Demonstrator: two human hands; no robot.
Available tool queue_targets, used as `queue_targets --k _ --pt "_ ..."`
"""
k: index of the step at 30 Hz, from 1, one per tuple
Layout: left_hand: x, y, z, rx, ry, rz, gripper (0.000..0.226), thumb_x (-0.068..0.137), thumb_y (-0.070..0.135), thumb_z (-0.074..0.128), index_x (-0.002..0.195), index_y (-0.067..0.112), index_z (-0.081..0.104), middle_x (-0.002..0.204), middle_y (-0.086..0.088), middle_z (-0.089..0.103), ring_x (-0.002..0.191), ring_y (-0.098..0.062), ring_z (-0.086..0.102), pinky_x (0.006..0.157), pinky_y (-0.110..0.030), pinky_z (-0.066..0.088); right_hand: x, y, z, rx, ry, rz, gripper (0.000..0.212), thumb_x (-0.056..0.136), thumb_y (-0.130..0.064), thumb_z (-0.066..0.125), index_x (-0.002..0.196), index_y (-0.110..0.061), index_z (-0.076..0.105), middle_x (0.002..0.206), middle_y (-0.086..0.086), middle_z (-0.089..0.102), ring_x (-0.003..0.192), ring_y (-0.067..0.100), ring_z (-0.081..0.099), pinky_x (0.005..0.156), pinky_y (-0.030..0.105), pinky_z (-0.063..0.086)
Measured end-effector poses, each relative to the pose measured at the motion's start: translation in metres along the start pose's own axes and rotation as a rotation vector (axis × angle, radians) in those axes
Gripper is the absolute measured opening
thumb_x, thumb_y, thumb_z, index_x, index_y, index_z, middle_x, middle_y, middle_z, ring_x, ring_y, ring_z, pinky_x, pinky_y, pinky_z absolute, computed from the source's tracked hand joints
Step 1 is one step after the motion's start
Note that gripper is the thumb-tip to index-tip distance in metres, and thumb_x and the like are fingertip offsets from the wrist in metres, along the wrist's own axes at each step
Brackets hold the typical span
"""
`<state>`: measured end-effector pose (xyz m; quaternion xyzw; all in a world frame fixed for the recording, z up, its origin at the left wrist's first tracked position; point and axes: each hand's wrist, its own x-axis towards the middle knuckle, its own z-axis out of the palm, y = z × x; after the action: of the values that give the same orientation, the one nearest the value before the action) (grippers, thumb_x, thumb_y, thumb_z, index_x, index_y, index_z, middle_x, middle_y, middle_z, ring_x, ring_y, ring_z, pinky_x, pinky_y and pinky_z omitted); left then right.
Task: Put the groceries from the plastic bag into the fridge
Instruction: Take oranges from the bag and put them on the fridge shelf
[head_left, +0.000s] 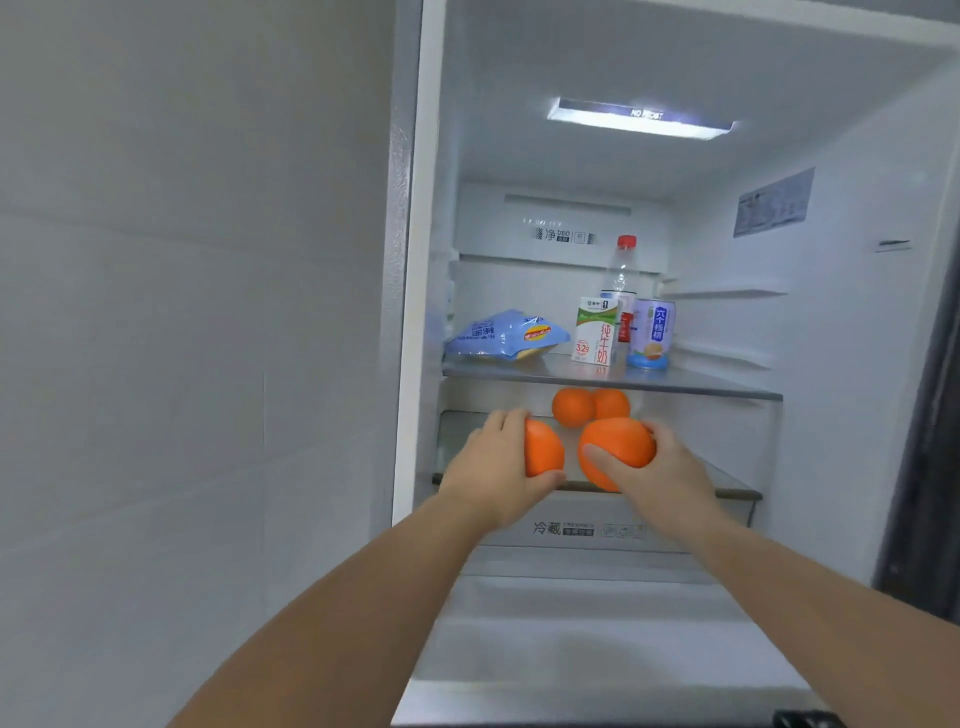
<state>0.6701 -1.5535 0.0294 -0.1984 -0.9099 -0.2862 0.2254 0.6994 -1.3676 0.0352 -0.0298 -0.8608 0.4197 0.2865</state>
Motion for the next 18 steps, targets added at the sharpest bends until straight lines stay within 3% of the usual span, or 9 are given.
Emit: queue_targets --k 7,11,15,18 --pt "0.067 -0.017 0.031 0.045 -0.068 -0.105 0.079 0.083 0.036 0.072 0.145 0.019 0.026 0.144 -0.006 0.032 0.126 -0.032 0.046 0.101 -0.045 0.044 0.071 0.025 0.042 -0.055 -0.045 0.038 0.075 0.065 -0.040 0.084 0.125 -0.016 0.045 0.121 0.008 0.054 0.102 0.024 0.054 0.080 0.032 0.042" --pt "0.099 -0.031 0.048 0.086 -0.105 -0.160 0.082 0.081 0.030 0.074 0.146 0.024 0.025 0.143 -0.005 0.029 0.127 -0.033 0.043 0.101 -0.046 0.045 0.109 0.042 0.063 -0.112 -0.121 0.058 0.081 0.070 -0.043 0.080 0.135 -0.015 0.039 0.130 0.012 0.047 0.112 0.030 0.052 0.081 0.031 0.040" --pt "0.132 -0.043 0.060 0.189 -0.120 -0.212 0.065 0.081 0.031 0.071 0.137 0.022 0.040 0.140 -0.008 0.033 0.124 -0.034 0.044 0.100 -0.045 0.046 0.150 0.049 0.078 -0.207 -0.213 -0.003 0.070 0.071 -0.050 0.077 0.127 -0.019 0.047 0.121 0.006 0.056 0.110 0.026 0.055 0.084 0.035 0.045" --pt "0.152 -0.057 0.067 0.247 -0.093 -0.234 0.052 0.081 0.030 0.071 0.127 0.019 0.052 0.131 -0.010 0.049 0.119 -0.032 0.051 0.094 -0.041 0.049 0.176 0.055 0.090 -0.198 -0.273 -0.096 0.062 0.071 -0.045 0.078 0.122 -0.023 0.050 0.110 0.001 0.060 0.097 0.019 0.057 0.079 0.031 0.047"
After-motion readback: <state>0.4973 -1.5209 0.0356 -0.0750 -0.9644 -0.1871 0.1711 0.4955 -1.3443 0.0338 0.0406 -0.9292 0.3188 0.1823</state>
